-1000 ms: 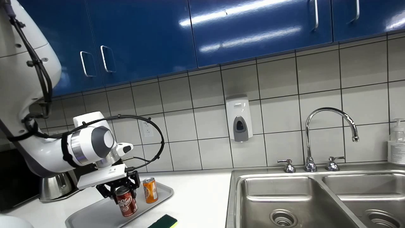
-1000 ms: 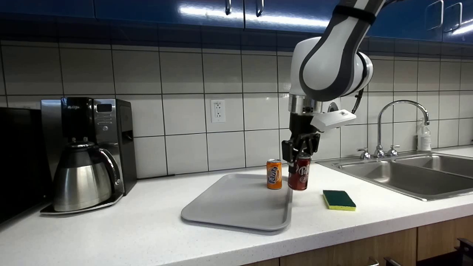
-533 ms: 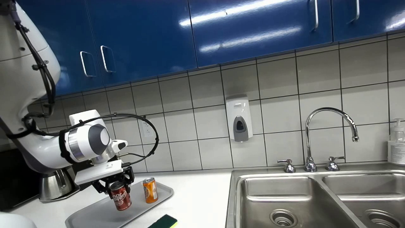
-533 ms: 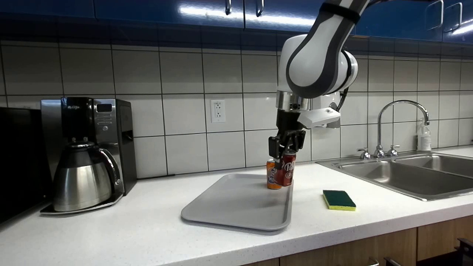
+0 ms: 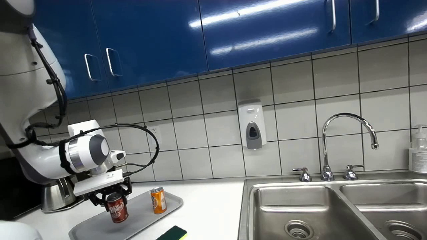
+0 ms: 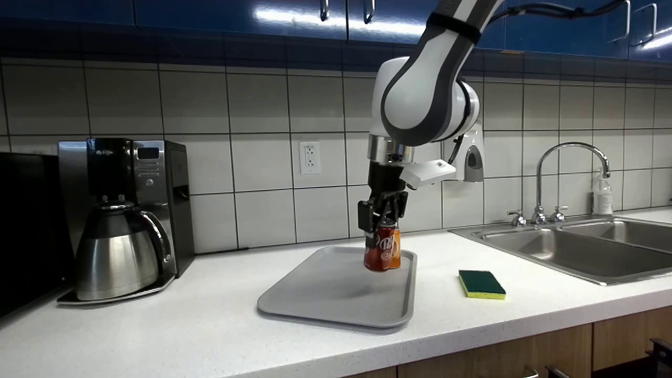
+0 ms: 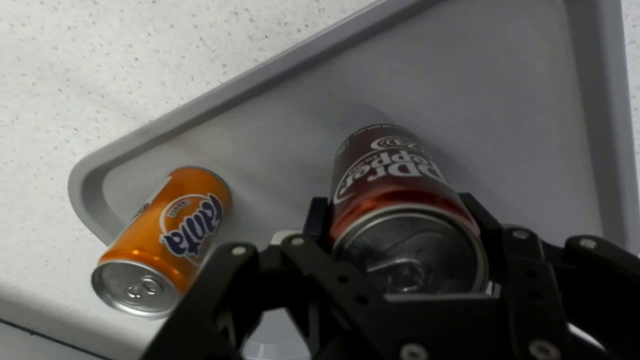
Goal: Place the cans on the tray
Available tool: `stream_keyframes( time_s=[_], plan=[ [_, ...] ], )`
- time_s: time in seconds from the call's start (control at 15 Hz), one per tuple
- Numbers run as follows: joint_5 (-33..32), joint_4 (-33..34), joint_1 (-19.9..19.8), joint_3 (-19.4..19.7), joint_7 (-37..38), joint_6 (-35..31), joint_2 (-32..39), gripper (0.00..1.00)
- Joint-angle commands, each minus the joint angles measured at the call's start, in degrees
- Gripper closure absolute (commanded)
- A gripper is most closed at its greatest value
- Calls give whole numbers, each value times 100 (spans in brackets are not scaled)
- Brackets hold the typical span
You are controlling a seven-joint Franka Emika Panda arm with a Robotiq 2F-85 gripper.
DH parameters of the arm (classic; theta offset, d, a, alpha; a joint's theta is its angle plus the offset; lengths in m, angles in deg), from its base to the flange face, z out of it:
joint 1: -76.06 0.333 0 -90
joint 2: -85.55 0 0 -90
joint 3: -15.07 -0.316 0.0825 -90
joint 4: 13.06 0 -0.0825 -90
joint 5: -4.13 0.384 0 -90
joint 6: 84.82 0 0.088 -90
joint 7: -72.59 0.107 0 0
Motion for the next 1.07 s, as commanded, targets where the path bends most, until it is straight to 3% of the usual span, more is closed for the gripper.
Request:
stream_keyframes(
  time_s=[0.0, 1.0],
  plan=[
    [38, 378, 53, -114, -256, 98, 311, 61],
    [-325, 866, 295, -115, -288, 190, 993, 61]
  ],
)
